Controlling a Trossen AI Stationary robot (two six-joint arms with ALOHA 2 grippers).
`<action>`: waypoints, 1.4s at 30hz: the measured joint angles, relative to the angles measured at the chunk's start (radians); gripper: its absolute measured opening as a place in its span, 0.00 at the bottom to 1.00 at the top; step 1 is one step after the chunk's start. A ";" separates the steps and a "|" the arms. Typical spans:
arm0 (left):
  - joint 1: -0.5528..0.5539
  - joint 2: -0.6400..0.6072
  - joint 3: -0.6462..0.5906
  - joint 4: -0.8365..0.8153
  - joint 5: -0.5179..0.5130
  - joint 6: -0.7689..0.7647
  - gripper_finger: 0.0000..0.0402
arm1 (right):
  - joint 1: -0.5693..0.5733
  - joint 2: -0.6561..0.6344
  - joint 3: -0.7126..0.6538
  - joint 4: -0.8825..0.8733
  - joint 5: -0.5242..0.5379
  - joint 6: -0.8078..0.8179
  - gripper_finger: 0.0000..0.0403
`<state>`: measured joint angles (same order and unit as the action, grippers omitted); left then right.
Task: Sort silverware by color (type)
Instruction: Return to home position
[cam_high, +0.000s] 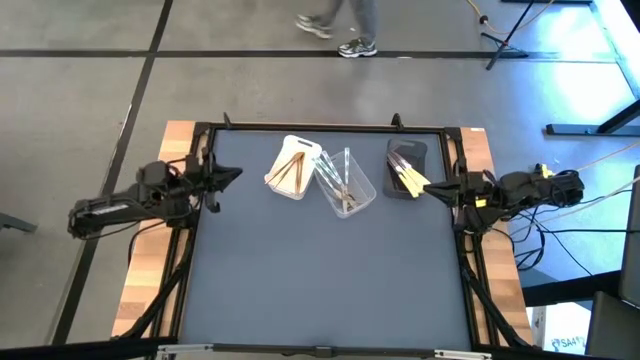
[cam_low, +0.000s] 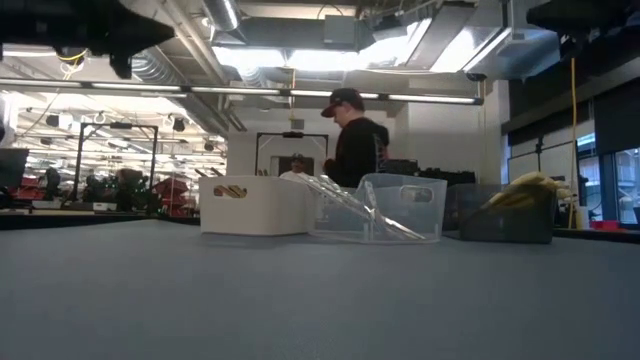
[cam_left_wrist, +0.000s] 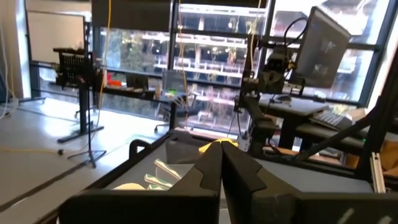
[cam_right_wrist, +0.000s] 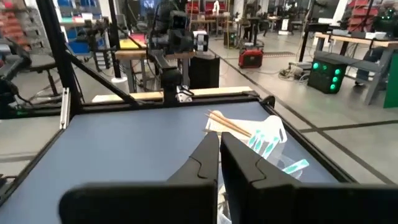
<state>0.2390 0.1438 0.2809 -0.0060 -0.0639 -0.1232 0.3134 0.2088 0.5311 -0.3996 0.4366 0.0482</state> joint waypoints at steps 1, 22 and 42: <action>0.000 -0.024 -0.020 0.006 0.002 0.000 0.01 | 0.000 -0.011 -0.013 0.010 -0.001 0.001 0.02; 0.000 -0.141 -0.273 0.231 0.010 0.025 0.00 | 0.000 -0.206 -0.292 0.288 -0.020 -0.005 0.02; 0.000 -0.141 -0.273 0.025 0.103 0.074 0.01 | 0.000 -0.205 -0.524 0.660 -0.010 -0.080 0.02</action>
<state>0.2390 0.0028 0.0074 0.0189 0.0395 -0.0491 0.3134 0.0040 0.0071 0.2604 0.4263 -0.0317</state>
